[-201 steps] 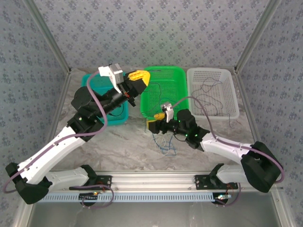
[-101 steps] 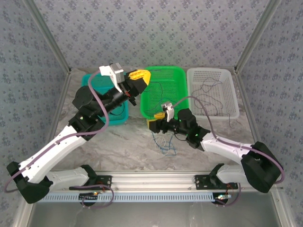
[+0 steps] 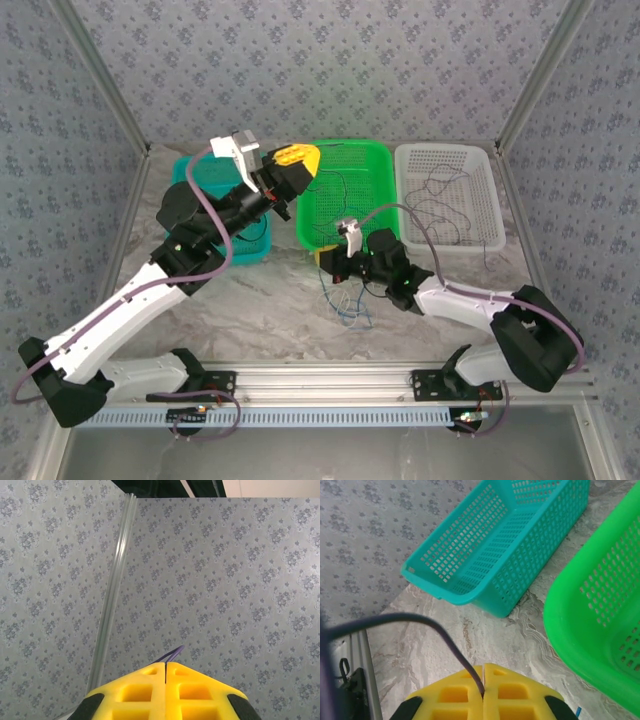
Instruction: Untangle the cables
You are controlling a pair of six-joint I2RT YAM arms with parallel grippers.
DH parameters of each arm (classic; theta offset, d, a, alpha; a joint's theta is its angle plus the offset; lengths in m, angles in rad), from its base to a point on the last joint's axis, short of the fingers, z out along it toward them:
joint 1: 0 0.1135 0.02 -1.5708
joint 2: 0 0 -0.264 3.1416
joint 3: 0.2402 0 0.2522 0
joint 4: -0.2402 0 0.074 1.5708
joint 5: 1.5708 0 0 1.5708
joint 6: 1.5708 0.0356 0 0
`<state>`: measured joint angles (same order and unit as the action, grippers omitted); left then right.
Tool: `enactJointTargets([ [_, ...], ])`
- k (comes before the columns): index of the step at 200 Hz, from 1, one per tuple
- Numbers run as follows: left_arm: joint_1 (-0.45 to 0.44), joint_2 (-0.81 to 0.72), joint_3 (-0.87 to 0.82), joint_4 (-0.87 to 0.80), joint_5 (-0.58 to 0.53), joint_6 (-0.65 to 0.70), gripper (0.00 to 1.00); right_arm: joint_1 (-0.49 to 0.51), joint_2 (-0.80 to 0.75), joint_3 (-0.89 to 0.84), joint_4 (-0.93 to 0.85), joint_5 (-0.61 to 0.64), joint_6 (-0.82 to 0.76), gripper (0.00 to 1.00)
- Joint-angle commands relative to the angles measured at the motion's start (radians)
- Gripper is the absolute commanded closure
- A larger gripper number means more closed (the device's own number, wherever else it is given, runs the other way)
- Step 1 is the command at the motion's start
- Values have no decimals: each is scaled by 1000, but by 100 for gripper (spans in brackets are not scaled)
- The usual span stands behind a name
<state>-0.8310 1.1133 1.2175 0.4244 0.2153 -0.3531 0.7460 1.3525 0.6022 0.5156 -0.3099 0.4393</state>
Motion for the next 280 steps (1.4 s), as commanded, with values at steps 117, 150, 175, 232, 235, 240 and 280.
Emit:
enactJointTargets([
  [117, 48, -105, -124, 63, -184, 88, 92, -116, -260, -55, -213, -222, -12, 100],
  [150, 59, -49, -139, 127, -163, 126, 93, -82, -274, -44, -164, -372, 89, 100],
  [175, 79, 0, -128, 136, -169, 181, 92, -75, -322, -45, -120, -423, 165, 100],
  [232, 232, 113, -113, 168, -141, 180, 92, -75, -519, -37, -228, -424, 212, 100],
  [235, 238, 116, -112, 168, -141, 180, 93, -77, -533, -37, -244, -421, 208, 100],
  [240, 252, 121, -112, 166, -139, 178, 92, -82, -555, -36, -269, -411, 200, 100],
  [280, 327, 147, -128, 124, -104, 130, 93, -143, -749, -34, -383, -293, 131, 100],
])
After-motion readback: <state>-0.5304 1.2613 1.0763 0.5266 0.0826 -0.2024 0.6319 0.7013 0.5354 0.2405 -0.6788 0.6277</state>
